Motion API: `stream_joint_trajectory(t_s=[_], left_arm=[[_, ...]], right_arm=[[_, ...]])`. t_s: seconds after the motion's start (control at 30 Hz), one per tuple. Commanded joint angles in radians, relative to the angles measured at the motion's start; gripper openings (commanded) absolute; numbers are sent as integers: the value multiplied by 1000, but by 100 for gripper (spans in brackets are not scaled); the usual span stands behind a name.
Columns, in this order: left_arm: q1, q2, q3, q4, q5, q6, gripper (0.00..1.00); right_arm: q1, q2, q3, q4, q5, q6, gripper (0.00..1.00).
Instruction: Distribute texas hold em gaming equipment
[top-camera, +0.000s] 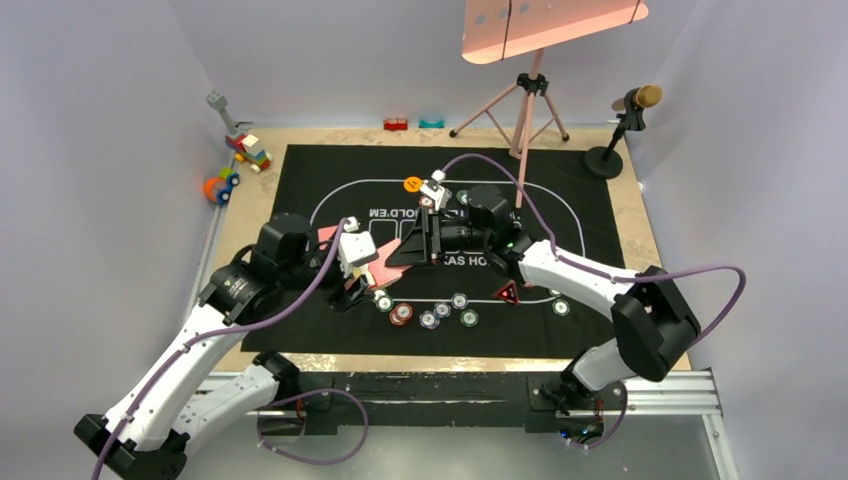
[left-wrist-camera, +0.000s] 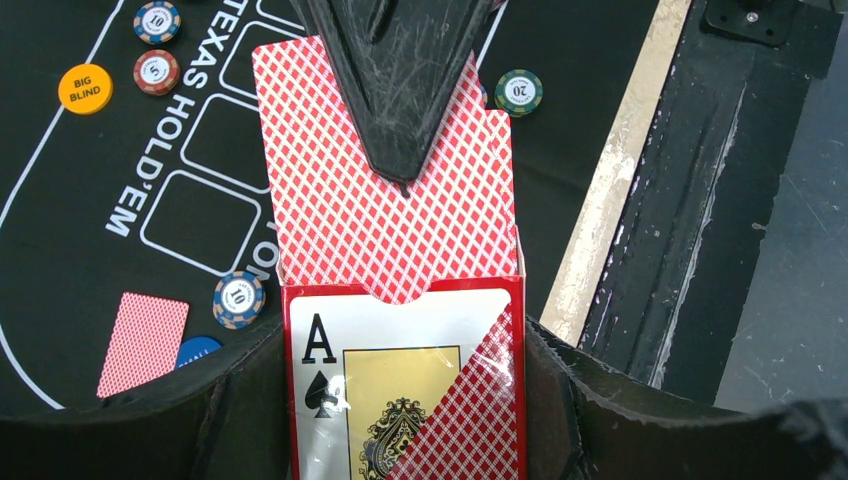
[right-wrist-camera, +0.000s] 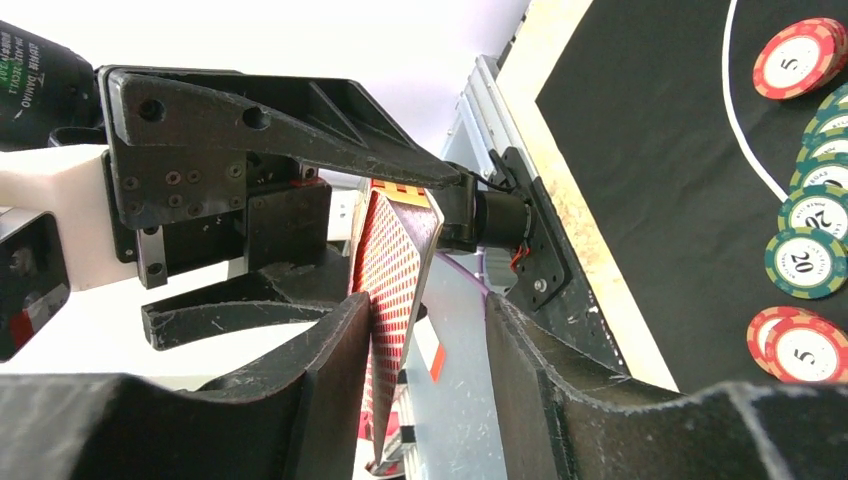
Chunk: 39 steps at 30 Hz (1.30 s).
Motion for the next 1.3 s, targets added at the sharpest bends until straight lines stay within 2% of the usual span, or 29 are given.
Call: stream_joint_trajectory(t_s=[0.0, 0.2, 0.63, 0.77, 0.9, 1.1, 1.27], left_arm=[[3, -20, 31, 65, 21, 2, 23], [3, -25, 23, 65, 25, -3, 22], [3, -34, 19, 62, 25, -1, 22], [4, -37, 18, 58, 25, 2, 22], [3, -40, 17, 52, 22, 3, 22], [3, -40, 17, 46, 23, 5, 22], [3, -43, 23, 44, 26, 7, 22]], right_arm=[[-24, -54, -5, -28, -23, -32, 48], [-64, -92, -8, -72, -23, -60, 45], [-109, -141, 18, -121, -41, -75, 12], [-139, -146, 34, -125, -53, -67, 6], [-198, -144, 72, -146, -66, -71, 5], [-291, -38, 164, -156, -70, -93, 5], [-323, 198, 328, -269, 46, -183, 4]])
